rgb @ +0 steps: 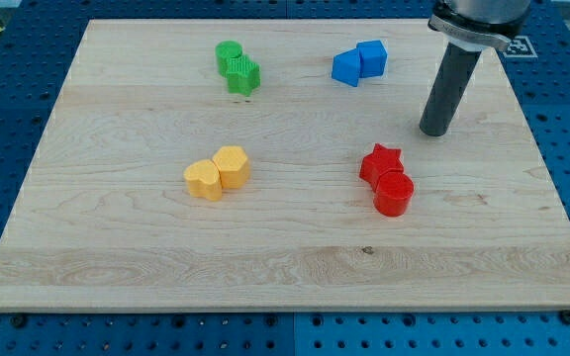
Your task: Push the yellow hexagon towards green star
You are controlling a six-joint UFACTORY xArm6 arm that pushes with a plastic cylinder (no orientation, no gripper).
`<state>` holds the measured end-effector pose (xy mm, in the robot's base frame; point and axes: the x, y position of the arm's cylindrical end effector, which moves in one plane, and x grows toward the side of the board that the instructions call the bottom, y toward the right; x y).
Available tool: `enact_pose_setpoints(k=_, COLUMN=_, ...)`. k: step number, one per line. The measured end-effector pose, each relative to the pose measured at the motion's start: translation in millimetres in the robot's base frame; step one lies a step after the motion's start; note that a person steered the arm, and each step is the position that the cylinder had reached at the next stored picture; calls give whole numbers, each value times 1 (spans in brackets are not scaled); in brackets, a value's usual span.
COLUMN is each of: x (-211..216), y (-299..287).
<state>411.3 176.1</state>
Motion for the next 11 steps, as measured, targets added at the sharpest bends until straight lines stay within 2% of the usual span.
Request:
enact_pose_setpoints(k=2, x=-2, y=3)
enact_pose_setpoints(k=3, x=-2, y=-26)
enact_pose_setpoints(k=4, x=-7, y=-105)
enact_pose_setpoints(k=5, x=-9, y=-136)
enact_pose_setpoints(k=9, x=101, y=-172)
enact_pose_setpoints(k=10, x=103, y=-177)
enact_pose_setpoints(k=11, x=101, y=-206)
